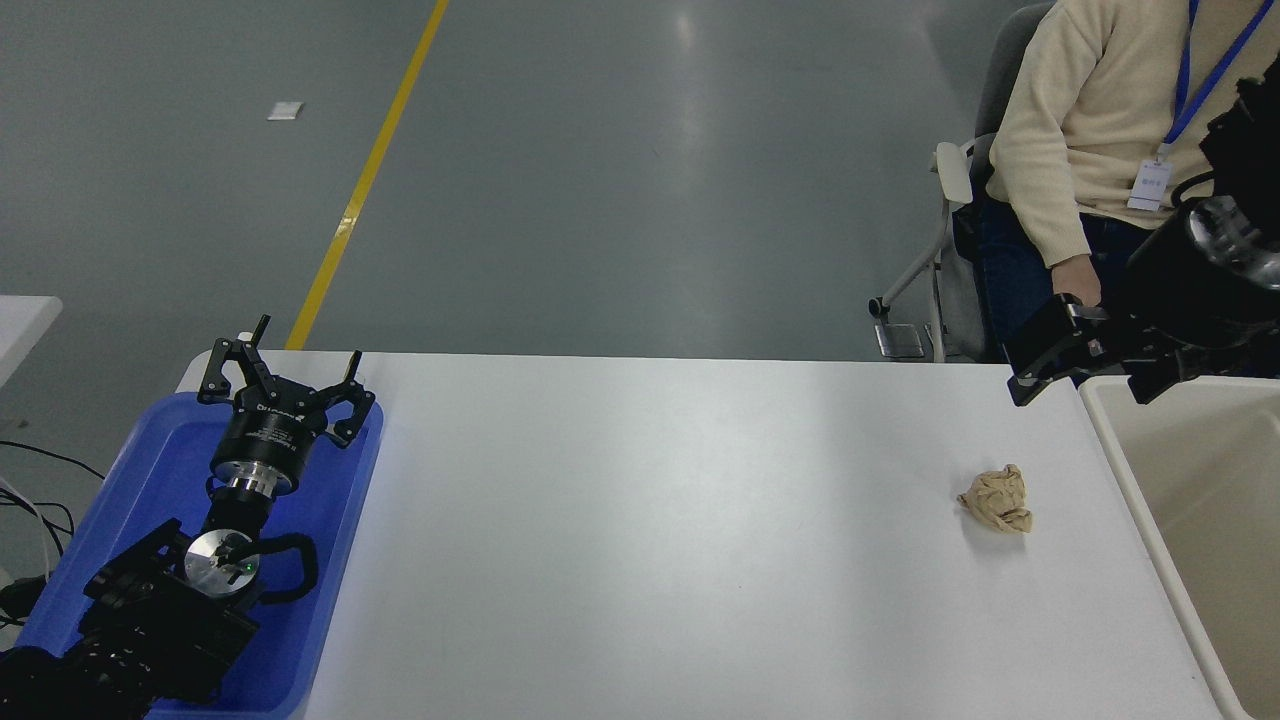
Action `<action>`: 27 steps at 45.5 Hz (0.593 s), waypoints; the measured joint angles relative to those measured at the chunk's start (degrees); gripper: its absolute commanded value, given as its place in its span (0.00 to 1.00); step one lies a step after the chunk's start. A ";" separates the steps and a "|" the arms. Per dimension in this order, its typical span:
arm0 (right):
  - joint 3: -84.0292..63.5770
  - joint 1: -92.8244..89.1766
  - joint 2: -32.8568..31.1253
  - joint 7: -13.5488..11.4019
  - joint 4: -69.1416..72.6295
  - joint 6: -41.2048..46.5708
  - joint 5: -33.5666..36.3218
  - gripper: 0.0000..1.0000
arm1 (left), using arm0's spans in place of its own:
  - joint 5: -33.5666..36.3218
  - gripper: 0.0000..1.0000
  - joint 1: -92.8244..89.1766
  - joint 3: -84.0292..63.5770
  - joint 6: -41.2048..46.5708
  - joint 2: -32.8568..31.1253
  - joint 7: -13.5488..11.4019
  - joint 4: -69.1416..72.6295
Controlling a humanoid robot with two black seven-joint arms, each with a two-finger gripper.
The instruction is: Pick up paper ball place in dustbin
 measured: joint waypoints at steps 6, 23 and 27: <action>0.13 -2.31 -0.22 -0.04 -0.19 -1.25 0.01 1.00 | 0.00 1.00 0.00 0.00 0.00 0.00 0.00 0.00; 0.47 -17.65 -0.23 -0.13 -7.89 -18.57 0.06 1.00 | 0.01 1.00 0.00 0.00 0.00 0.00 0.00 -0.01; 1.35 -22.89 -0.12 -0.11 -11.51 -20.82 0.08 1.00 | 0.01 1.00 0.00 0.01 0.00 0.01 -0.01 0.01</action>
